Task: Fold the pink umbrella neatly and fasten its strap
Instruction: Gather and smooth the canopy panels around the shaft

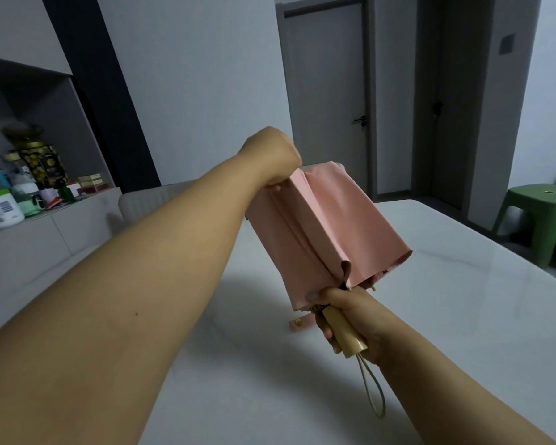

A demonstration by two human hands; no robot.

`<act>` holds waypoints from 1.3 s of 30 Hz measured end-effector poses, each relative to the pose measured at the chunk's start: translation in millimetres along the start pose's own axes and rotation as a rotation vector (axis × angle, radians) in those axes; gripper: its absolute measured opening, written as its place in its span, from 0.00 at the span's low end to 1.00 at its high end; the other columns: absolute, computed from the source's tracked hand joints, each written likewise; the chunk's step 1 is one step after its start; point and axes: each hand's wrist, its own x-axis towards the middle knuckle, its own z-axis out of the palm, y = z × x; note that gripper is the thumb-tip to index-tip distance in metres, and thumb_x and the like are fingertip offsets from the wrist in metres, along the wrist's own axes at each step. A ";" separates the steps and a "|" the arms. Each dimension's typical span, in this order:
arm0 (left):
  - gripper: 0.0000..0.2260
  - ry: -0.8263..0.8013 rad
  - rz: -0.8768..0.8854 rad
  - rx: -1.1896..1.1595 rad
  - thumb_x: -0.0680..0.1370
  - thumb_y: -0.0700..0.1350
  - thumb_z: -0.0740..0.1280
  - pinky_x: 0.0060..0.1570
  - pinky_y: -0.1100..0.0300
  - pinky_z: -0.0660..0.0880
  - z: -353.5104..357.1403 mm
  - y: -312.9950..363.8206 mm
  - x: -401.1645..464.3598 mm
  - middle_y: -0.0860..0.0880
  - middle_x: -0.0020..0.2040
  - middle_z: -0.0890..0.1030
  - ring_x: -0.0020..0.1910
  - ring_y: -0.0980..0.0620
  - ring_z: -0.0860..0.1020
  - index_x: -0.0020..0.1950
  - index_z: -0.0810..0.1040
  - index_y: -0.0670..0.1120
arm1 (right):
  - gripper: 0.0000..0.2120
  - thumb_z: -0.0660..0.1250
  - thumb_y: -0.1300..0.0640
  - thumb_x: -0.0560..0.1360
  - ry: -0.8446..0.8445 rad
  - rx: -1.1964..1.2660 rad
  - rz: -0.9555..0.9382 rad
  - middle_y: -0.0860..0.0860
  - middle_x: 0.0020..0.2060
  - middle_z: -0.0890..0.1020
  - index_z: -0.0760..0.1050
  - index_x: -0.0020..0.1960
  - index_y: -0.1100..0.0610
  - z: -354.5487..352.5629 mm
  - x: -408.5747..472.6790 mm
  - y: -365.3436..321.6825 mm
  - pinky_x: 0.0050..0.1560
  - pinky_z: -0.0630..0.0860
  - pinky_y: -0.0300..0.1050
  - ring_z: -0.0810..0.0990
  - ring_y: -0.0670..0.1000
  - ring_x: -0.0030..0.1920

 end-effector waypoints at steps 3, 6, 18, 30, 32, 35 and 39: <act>0.11 -0.002 -0.036 -0.151 0.76 0.34 0.62 0.57 0.51 0.78 2.4 -13.3 4.2 0.45 0.52 0.82 0.55 0.46 0.81 0.51 0.83 0.42 | 0.08 0.65 0.61 0.75 0.010 0.057 -0.018 0.54 0.24 0.77 0.75 0.48 0.67 -1.6 1.6 0.5 0.24 0.72 0.41 0.73 0.50 0.23; 0.14 0.047 -0.082 -0.352 0.77 0.30 0.61 0.58 0.54 0.77 6.3 -29.9 0.6 0.45 0.51 0.82 0.52 0.47 0.80 0.49 0.83 0.45 | 0.08 0.65 0.62 0.75 -0.015 0.144 -0.048 0.54 0.24 0.78 0.75 0.47 0.68 -2.6 1.1 -1.7 0.22 0.71 0.39 0.72 0.50 0.21; 0.15 -0.017 -0.130 -1.063 0.74 0.28 0.67 0.43 0.64 0.80 30.1 -63.5 -19.2 0.45 0.45 0.82 0.40 0.54 0.81 0.60 0.77 0.36 | 0.43 0.83 0.40 0.47 -0.230 0.376 -0.220 0.60 0.39 0.78 0.73 0.49 0.68 -2.3 3.7 1.1 0.19 0.70 0.38 0.71 0.48 0.22; 0.23 0.035 -0.158 -0.935 0.74 0.23 0.60 0.47 0.63 0.79 44.6 -76.6 -18.1 0.47 0.49 0.80 0.47 0.52 0.79 0.66 0.75 0.37 | 0.15 0.62 0.55 0.77 -0.002 0.162 -0.106 0.54 0.21 0.74 0.74 0.49 0.69 1.3 -6.5 -11.0 0.20 0.69 0.37 0.70 0.50 0.19; 0.17 0.120 -0.242 -0.666 0.75 0.29 0.60 0.46 0.60 0.79 44.9 -67.9 -16.5 0.46 0.49 0.82 0.48 0.49 0.80 0.61 0.79 0.38 | 0.14 0.64 0.55 0.77 0.067 0.078 -0.078 0.56 0.23 0.73 0.74 0.50 0.68 1.8 -6.4 -12.1 0.21 0.70 0.39 0.72 0.50 0.19; 0.17 0.273 -0.305 -0.340 0.72 0.43 0.61 0.59 0.45 0.75 38.9 -47.2 -21.6 0.36 0.57 0.80 0.58 0.36 0.77 0.55 0.78 0.35 | 0.11 0.65 0.56 0.77 0.116 0.018 -0.050 0.59 0.28 0.72 0.72 0.51 0.66 5.6 -7.5 -13.7 0.21 0.71 0.40 0.76 0.51 0.20; 0.19 0.263 -0.207 -0.131 0.77 0.46 0.58 0.60 0.49 0.70 55.0 -17.1 -34.8 0.39 0.64 0.73 0.61 0.37 0.71 0.64 0.73 0.38 | 0.07 0.63 0.59 0.77 0.131 -0.009 -0.075 0.58 0.30 0.71 0.70 0.50 0.63 12.7 -8.8 -14.2 0.20 0.71 0.40 0.80 0.53 0.22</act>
